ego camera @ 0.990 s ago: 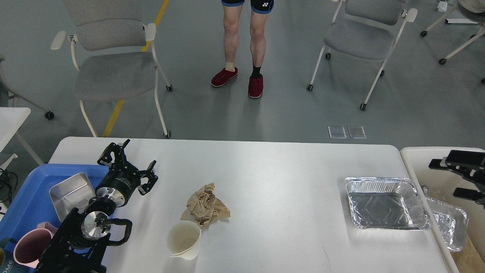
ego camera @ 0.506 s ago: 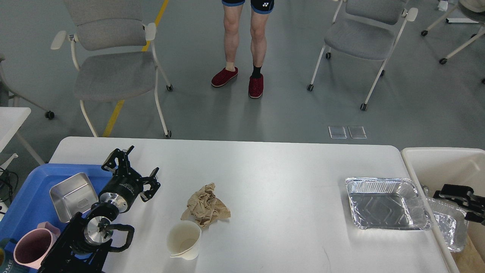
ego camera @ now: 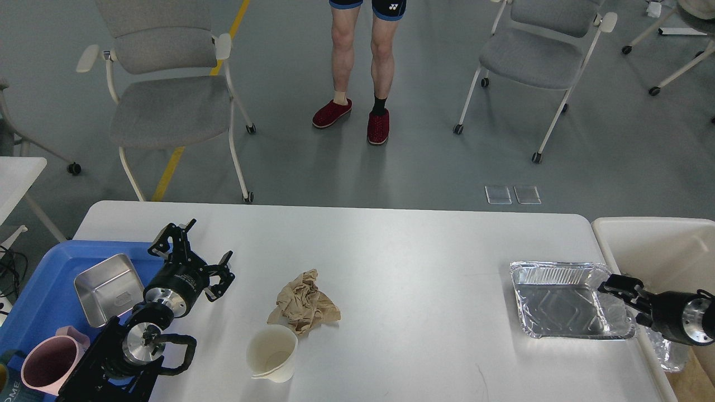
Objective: Tidy desktop
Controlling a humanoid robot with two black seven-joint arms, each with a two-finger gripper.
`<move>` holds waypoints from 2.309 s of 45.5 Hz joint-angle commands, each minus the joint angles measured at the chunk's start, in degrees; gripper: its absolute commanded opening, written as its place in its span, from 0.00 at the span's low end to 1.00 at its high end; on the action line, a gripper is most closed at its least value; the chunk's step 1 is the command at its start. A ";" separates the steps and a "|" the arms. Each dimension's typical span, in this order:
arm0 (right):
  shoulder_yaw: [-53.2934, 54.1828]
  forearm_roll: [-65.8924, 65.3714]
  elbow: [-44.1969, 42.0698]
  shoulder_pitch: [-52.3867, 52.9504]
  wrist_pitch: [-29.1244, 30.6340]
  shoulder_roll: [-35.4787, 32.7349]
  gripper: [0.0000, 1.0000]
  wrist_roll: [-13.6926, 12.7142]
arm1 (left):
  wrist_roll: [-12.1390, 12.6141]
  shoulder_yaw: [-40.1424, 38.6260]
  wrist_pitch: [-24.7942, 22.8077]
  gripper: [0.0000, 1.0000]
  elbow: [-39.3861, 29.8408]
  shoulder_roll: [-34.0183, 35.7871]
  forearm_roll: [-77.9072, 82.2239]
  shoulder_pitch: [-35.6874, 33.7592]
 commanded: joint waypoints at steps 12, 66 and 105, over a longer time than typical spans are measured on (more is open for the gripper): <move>-0.12 0.08 -0.84 1.38 -0.28 5.00 1.00 0.65 | 0.01 0.09 -0.01 0.97 0.10 0.20 0.00 0.04; -1.17 -5.10 17.07 6.74 0.78 0.79 0.00 2.15 | 0.01 0.00 0.61 0.97 0.10 0.90 0.18 0.04; -18.40 5.88 24.64 36.98 6.40 8.16 0.00 -15.60 | 0.01 14.05 4.56 0.97 0.63 4.06 1.14 -0.58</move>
